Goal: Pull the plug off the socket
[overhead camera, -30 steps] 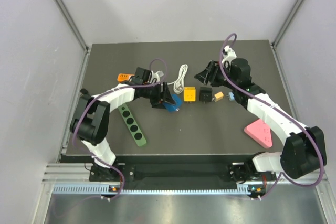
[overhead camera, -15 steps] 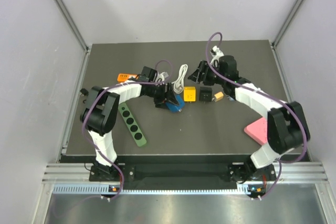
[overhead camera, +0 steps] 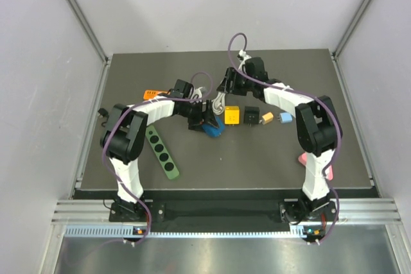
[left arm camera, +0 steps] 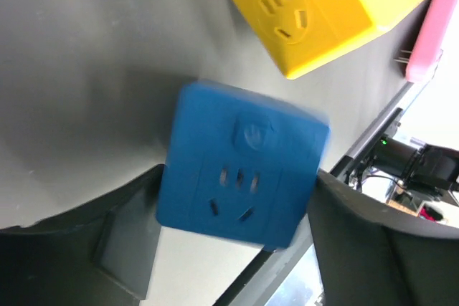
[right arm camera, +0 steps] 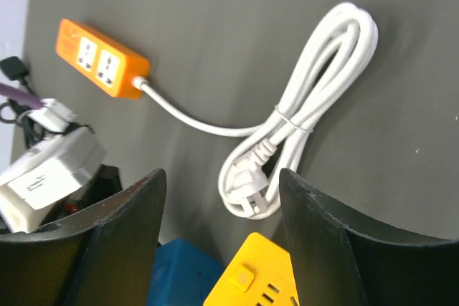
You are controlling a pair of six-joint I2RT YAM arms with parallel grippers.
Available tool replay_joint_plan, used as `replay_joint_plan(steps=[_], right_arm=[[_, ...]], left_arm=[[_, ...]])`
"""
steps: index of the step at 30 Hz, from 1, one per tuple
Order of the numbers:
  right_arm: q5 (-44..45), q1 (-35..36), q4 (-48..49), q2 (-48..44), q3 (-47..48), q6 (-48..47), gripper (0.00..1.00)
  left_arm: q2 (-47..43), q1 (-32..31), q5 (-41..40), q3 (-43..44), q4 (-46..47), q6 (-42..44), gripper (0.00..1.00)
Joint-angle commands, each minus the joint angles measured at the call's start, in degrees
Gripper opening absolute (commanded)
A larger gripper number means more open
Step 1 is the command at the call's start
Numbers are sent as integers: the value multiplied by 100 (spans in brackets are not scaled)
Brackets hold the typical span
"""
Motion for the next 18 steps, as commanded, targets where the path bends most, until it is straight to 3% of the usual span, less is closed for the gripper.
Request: replay_joint_plan(steps=[1,8,18], right_arm=[[199,98,-215,107,308,-197,64],[243,124,-302,336,343,-206,64],[287,212,-268,626,405,-206,58]], left_arm=[[-26,55,-195,181,-178,217,82],[-114,64,-432,216,-319,270,97],[-746,108,-793,286,-565,306,99]])
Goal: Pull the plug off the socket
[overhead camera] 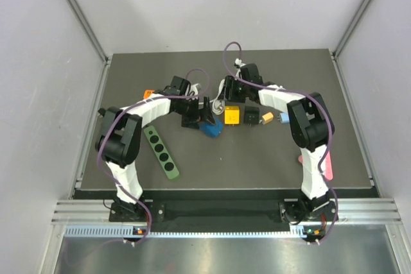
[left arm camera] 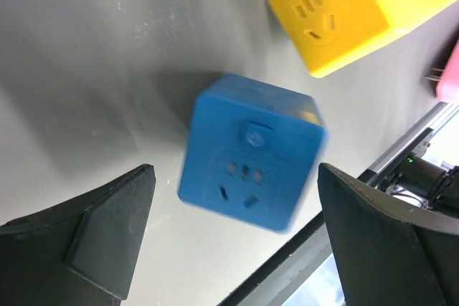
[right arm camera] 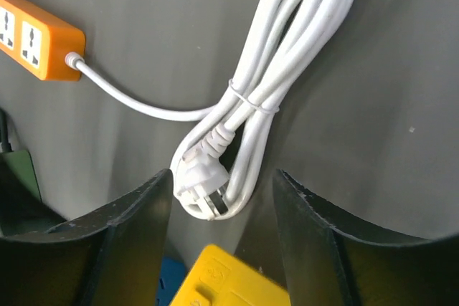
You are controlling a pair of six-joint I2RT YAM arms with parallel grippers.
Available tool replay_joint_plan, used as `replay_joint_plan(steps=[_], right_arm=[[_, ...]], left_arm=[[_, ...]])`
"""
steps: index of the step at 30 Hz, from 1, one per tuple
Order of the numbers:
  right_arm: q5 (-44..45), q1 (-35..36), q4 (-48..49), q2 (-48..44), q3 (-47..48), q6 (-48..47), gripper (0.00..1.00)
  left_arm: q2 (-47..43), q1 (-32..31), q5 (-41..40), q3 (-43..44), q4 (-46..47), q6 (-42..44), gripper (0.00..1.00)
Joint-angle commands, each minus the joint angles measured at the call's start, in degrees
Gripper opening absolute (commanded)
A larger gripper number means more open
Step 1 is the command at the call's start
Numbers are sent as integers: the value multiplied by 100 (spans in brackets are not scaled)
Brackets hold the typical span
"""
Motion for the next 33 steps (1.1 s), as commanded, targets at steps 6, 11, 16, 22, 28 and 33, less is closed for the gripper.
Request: replay_joint_plan(steps=[6,11,16,22,28,33], right_arm=[[54,286,93,404,638,18,48],[89,418,190,791,1015,185,43],[106,541,392,1317,1568,580,41],[19,664,297,2450,3314,932,41],[-122,691,260,3129,4705,1327,42],[-87,691,173,2656,4445,1065,48]], left_arm=[[-1210,110,-184,210,-126,26,99],[-1773,189,-307,184,-319,60,99],[-2485,216,-439,9,-723,157,99],[-3408,224,-395,-877,-803,-1,98],[-3997,216,-483,-1476,-952,-168,98],[-4305,216,-553,-1855,-742,-300,98]])
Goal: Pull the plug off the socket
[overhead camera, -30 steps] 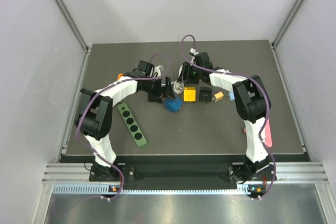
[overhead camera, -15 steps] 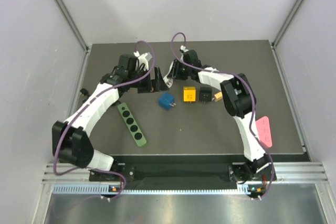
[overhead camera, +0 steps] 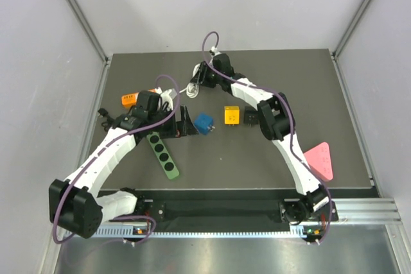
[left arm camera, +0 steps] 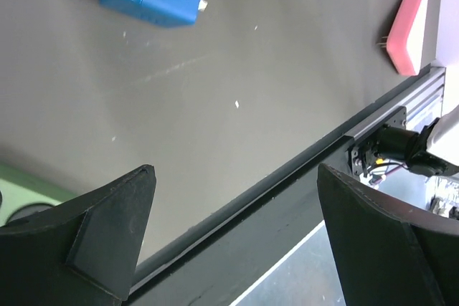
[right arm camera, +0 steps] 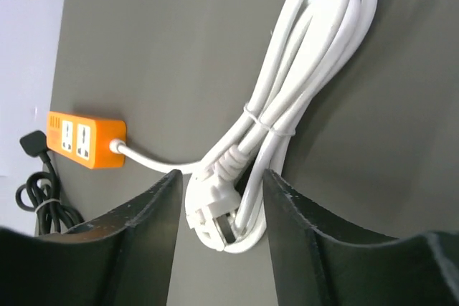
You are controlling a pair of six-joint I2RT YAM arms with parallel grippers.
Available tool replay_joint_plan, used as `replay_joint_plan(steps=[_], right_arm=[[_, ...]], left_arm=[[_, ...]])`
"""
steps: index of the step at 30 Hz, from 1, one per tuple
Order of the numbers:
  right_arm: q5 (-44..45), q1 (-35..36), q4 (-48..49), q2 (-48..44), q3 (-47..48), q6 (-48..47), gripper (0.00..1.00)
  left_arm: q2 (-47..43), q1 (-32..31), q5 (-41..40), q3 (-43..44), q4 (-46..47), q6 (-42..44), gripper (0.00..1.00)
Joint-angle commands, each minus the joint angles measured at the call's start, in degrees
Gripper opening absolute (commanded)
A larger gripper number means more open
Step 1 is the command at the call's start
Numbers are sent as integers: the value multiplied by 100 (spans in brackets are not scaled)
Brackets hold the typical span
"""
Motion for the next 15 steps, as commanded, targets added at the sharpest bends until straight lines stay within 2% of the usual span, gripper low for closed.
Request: replay_joint_plan(steps=[1,4,6,9,15], right_arm=[[-15,79,-118,-714,-12,-206,50],[247,70,-347,-1434,-653,-628,52],[441,62,-278,-1927,-1232,-856,58],[670,18,109,-2947,-2820,-1006,64],[1066,9,30,-4703,-4509,-1358,71]], left_arm=[[-264,10,-66,-257,200,-145,98],[-229,10,48,-442,490,-267,98],[-159,1,154,-530,727,-373,98],[-97,1,259,-706,991,-522,98],[-115,-69,365,-996,1492,-725,97]])
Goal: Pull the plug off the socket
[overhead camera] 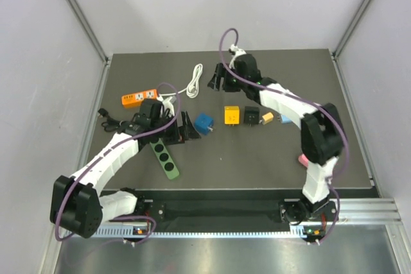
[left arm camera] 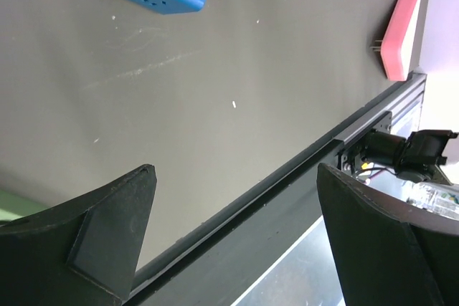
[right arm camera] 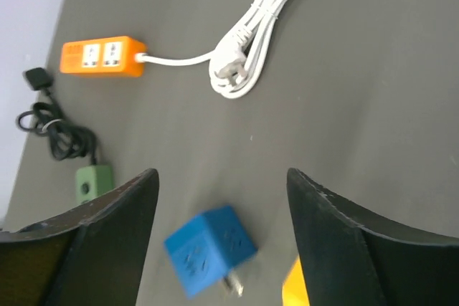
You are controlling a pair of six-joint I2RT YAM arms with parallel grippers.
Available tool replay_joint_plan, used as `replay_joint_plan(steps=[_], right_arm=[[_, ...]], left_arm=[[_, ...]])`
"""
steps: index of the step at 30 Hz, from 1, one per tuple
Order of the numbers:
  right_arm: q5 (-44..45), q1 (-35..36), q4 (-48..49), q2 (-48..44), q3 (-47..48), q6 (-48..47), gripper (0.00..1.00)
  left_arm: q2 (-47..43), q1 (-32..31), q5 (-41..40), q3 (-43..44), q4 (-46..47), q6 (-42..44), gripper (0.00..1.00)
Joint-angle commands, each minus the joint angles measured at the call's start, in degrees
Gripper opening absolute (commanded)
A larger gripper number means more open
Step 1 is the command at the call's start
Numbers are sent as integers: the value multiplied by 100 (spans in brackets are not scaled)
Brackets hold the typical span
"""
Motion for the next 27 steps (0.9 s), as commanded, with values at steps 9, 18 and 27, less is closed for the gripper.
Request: replay_joint_plan(steps=[9,18,27], right_arm=[[555,7,644,-3048,-3139,-210,91],[1514,7,548,-5404,-5257,282,100],[1218,15,853,-8144,-7735,1292,100]], left_arm=[[-519,-153,166,-916,1196,-479,97],[-1345,-170,61,-1795,1863,-699,98],[-2582,-161,200,-3070,2857,-1340,98]])
